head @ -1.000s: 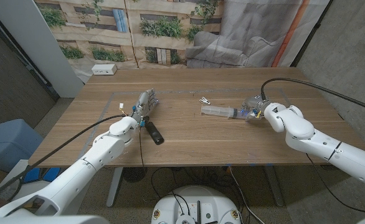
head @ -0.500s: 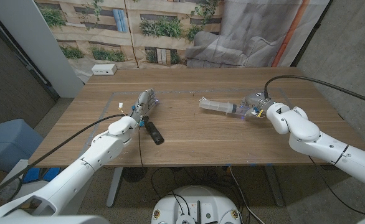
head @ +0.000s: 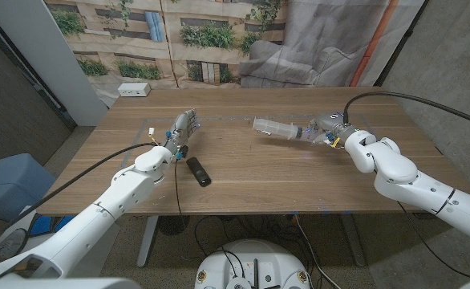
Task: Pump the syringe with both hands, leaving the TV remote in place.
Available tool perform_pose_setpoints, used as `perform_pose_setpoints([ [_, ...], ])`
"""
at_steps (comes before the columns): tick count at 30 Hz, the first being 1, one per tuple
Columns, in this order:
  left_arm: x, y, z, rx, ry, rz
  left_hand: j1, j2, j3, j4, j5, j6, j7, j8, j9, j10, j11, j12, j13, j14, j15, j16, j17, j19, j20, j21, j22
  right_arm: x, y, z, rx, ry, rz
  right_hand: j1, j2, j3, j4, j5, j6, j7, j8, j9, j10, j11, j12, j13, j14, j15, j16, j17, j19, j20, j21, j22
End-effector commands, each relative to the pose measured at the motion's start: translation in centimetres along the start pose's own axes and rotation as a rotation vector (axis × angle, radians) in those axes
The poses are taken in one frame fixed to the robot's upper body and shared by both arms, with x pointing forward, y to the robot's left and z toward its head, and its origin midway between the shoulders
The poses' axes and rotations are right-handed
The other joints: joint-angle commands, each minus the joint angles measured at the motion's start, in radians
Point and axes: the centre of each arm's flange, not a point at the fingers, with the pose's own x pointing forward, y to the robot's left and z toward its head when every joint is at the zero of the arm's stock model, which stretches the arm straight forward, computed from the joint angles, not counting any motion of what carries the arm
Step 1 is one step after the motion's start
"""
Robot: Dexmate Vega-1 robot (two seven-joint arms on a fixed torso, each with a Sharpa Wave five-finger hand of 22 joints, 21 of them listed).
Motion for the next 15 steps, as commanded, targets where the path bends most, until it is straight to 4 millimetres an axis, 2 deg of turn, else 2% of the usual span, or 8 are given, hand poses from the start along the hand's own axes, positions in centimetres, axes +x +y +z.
perform_pose_setpoints([
  [1, -0.9, 0.7, 5.3, 0.089, -0.06, -0.021, -0.003, 0.077, 0.003, -0.002, 0.009, 0.0, 0.001, 0.001, 0.001, 0.007, 0.005, -0.001, 0.004, 0.006, 0.004, -0.002, 0.001, 0.013, 0.0, 0.002, 0.005, 0.2, -1.3, 1.1, 0.131, -0.028, -0.096, 0.085, 0.186, 0.018, 0.021, 0.005, 0.051, -0.042, -0.003, 0.0, 0.053, -0.042, -0.007, 0.002, 0.024, -0.134, -0.006, -0.002, 0.014, -0.129, 0.007, 0.006],
  [12, -1.5, 0.9, 8.0, 0.181, -0.081, -0.052, 0.004, 0.074, 0.004, -0.015, 0.008, 0.007, 0.004, 0.004, 0.001, 0.01, 0.006, 0.0, 0.003, 0.007, 0.003, -0.002, 0.0, 0.016, -0.001, 0.002, 0.005, 0.7, -1.3, 2.1, 0.212, -0.042, -0.15, 0.072, 0.181, 0.014, 0.023, 0.004, 0.062, -0.04, -0.005, -0.001, 0.056, -0.041, -0.011, 0.002, 0.028, -0.137, -0.013, -0.004, 0.025, -0.126, 0.011, 0.006],
  [15, -1.6, 1.2, 9.5, 0.243, -0.093, -0.08, 0.007, 0.074, 0.004, -0.019, 0.008, 0.01, 0.007, 0.005, 0.001, 0.01, 0.006, 0.0, 0.003, 0.007, 0.003, -0.003, -0.001, 0.018, -0.001, 0.002, 0.005, 0.8, -1.4, 2.4, 0.247, -0.043, -0.168, 0.071, 0.18, 0.014, 0.022, 0.004, 0.065, -0.039, -0.006, -0.001, 0.057, -0.04, -0.012, 0.002, 0.028, -0.139, -0.016, -0.004, 0.026, -0.127, 0.011, 0.006],
])
